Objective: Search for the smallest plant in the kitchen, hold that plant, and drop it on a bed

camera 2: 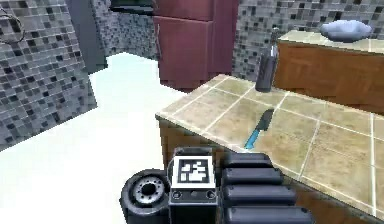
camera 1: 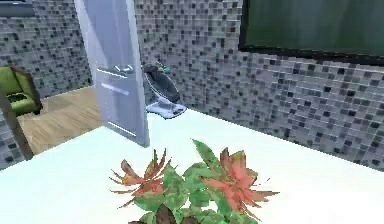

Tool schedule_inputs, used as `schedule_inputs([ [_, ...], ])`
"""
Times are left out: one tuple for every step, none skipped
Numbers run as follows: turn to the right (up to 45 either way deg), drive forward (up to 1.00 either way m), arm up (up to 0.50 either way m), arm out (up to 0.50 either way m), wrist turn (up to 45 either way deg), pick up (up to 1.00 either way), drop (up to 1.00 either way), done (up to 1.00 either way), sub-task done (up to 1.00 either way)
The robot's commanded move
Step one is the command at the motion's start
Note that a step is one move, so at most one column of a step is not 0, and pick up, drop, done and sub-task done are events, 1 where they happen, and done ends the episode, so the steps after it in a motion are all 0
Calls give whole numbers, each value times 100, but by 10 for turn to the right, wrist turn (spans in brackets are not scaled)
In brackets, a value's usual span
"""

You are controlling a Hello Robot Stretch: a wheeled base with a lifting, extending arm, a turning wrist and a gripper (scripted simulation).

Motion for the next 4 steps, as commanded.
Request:
schedule_inputs([
  [-360, 0, 0, 0, 0, 0, 0, 0, 0],
  [0, 100, 0, 0, 0, 0, 0, 0, 0],
  [0, 100, 0, 0, 0, 0, 0, 0, 0],
  [-60, 0, 0, 0, 0, 0, 0, 0, 0],
])
